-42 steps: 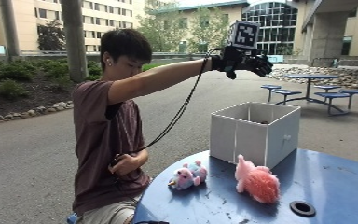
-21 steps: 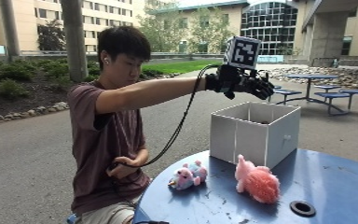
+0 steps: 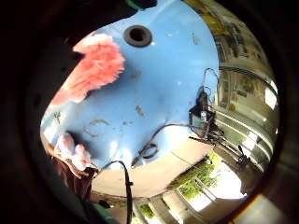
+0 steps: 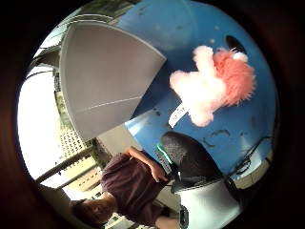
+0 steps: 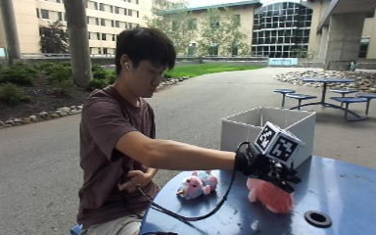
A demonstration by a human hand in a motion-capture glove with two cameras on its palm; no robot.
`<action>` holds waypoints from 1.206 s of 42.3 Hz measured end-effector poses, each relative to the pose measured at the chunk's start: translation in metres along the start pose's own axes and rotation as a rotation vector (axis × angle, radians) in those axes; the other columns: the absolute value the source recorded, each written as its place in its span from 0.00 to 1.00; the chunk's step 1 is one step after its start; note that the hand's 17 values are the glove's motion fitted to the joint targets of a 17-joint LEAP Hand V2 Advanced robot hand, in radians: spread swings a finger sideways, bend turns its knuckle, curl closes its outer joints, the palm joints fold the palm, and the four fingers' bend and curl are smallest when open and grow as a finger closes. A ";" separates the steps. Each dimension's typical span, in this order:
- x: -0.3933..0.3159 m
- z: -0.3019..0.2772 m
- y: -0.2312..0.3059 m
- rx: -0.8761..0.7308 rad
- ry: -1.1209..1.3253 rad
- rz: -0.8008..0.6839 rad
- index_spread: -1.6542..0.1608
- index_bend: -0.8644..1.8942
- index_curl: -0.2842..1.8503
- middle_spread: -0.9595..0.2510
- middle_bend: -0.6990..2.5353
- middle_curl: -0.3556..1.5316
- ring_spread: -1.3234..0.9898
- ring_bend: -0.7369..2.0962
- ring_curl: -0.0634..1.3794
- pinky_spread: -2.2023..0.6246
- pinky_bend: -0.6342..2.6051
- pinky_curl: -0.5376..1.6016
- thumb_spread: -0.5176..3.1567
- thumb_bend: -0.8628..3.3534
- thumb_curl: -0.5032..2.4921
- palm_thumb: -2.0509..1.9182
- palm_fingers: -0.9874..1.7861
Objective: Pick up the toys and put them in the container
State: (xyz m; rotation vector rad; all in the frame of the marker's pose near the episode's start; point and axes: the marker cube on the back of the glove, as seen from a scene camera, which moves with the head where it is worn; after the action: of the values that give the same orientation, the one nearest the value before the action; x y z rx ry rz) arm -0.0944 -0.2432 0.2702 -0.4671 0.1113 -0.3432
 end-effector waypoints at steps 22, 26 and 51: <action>0.003 0.082 -0.053 0.344 -0.070 -0.009 0.89 0.68 0.36 0.64 0.47 0.45 0.46 0.48 0.28 0.65 0.42 0.40 0.50 0.32 0.38 0.75 0.88; 0.001 0.078 -0.048 0.302 -0.135 0.021 0.91 0.69 0.37 0.67 0.51 0.48 0.45 0.54 0.33 0.64 0.42 0.41 0.46 0.31 0.41 0.76 0.86; -0.081 -0.122 0.101 0.395 0.030 0.084 0.83 0.72 0.44 0.59 0.51 0.53 0.40 0.58 0.42 0.67 0.52 0.48 0.33 0.23 0.46 0.68 0.63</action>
State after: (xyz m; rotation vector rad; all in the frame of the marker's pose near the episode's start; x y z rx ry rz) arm -0.1622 -0.1820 0.1173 -0.0662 0.0894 -0.2808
